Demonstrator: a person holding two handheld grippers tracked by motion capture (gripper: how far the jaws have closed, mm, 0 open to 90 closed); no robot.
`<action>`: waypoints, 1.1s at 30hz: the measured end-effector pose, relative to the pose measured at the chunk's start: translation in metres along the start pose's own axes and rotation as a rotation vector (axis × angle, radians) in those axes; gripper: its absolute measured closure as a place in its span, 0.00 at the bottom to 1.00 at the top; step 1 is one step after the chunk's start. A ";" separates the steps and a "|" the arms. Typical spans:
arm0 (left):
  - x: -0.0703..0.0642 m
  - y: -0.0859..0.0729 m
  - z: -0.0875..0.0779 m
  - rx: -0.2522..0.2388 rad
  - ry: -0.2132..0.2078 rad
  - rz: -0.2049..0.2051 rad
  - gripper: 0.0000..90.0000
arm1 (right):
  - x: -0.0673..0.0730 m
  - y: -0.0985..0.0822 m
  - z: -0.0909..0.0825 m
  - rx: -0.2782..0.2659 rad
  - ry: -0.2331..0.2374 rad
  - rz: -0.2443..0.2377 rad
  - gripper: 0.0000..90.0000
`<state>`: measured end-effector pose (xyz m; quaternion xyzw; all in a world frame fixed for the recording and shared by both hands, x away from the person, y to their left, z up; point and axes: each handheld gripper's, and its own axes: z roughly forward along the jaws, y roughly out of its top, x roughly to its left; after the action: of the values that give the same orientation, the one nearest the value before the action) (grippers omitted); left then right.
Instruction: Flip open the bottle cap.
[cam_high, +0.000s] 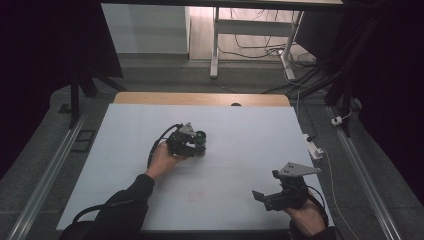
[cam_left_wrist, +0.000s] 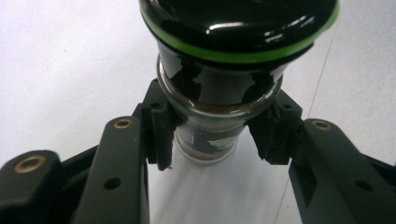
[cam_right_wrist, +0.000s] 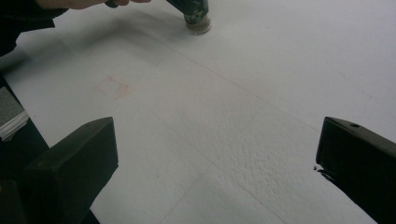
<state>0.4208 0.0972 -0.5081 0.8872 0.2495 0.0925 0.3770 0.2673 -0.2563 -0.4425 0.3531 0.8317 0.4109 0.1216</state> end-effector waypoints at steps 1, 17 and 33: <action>0.000 0.000 0.000 0.000 0.000 0.000 0.60 | 0.000 0.001 0.001 -0.004 0.002 -0.002 0.00; 0.002 0.000 0.000 0.000 -0.012 -0.003 0.60 | 0.006 0.020 0.022 -0.042 0.095 -0.013 0.00; 0.002 0.000 0.000 0.003 -0.008 0.001 0.60 | 0.011 0.043 0.046 -0.059 0.141 -0.034 0.00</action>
<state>0.4222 0.0978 -0.5084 0.8883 0.2477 0.0886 0.3765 0.3029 -0.2034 -0.4376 0.3052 0.8316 0.4570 0.0802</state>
